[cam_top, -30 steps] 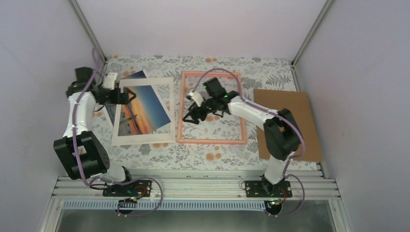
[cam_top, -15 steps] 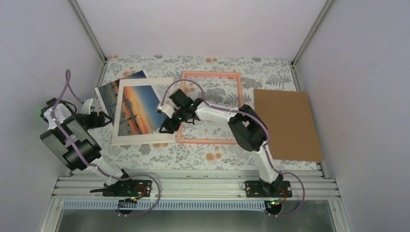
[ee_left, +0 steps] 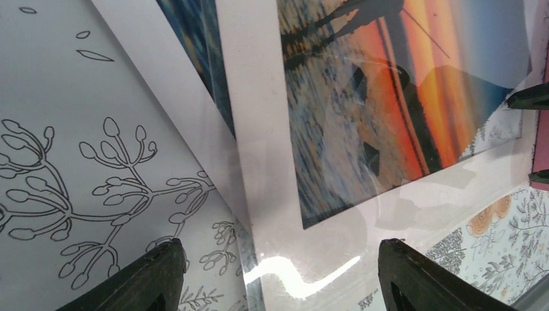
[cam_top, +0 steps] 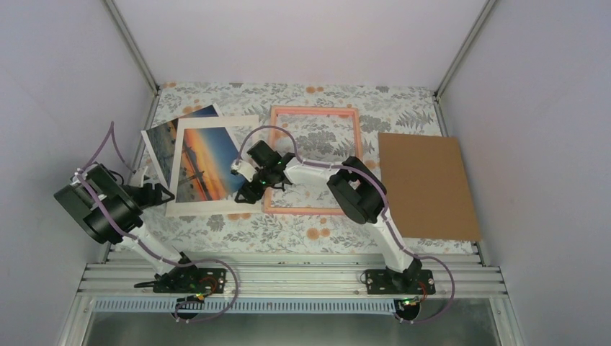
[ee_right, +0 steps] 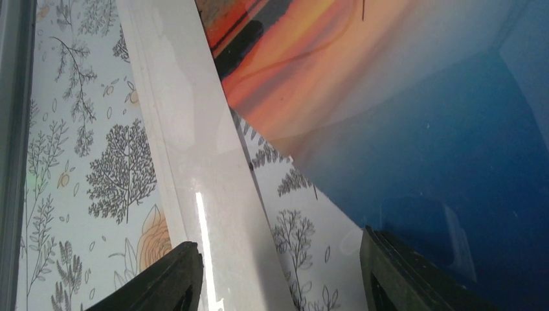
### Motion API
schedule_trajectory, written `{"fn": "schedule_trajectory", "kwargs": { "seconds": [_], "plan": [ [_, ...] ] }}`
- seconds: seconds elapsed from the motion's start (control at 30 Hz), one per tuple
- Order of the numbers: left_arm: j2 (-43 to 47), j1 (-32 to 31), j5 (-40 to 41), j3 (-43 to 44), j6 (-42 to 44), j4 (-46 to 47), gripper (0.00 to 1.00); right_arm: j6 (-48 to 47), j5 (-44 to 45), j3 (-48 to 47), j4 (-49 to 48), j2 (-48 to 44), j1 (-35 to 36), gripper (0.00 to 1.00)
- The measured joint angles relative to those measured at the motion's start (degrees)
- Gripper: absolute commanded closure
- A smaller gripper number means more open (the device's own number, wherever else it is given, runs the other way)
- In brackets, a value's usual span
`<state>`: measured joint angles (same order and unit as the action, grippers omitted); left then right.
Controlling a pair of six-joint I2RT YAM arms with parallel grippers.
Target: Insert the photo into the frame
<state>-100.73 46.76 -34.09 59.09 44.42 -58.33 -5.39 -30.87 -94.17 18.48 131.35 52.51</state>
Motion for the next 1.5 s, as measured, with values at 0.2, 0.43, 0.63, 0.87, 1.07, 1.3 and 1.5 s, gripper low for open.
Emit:
{"fn": "schedule_trajectory", "kwargs": {
  "seconds": [0.2,0.43,0.63,0.87,1.07,1.3,1.5],
  "plan": [
    [-2.7,0.1,-1.5,-0.3,0.2,1.5,0.37,0.1,0.0,-1.1,-3.2,1.7,0.9,0.40],
    [-2.9,0.2,-5.2,-0.9,4.2,-0.7,0.54,0.1,-0.3,-1.4,-6.1,3.0,1.2,0.40],
    [-1.5,0.7,-7.7,-0.8,7.5,-3.0,0.60,0.1,-0.4,-2.2,-7.3,3.9,1.2,0.40],
    [-1.6,0.3,-12.3,3.0,10.7,-9.1,0.64,-0.4,-0.3,-3.0,-8.1,4.6,1.6,0.40],
    [-8.1,-0.5,-15.6,7.5,10.3,-10.1,0.61,-1.0,-0.2,-3.3,-8.6,5.0,1.9,0.40],
    [-12.0,-4.4,-16.2,10.5,8.1,-9.4,0.57,-2.2,0.0,-3.3,-10.1,5.6,2.4,0.41],
    [-16.9,-5.1,-16.3,15.3,7.1,-9.8,0.52,-3.2,-0.1,-2.8,-11.2,5.6,2.6,0.41]
  ]
}}
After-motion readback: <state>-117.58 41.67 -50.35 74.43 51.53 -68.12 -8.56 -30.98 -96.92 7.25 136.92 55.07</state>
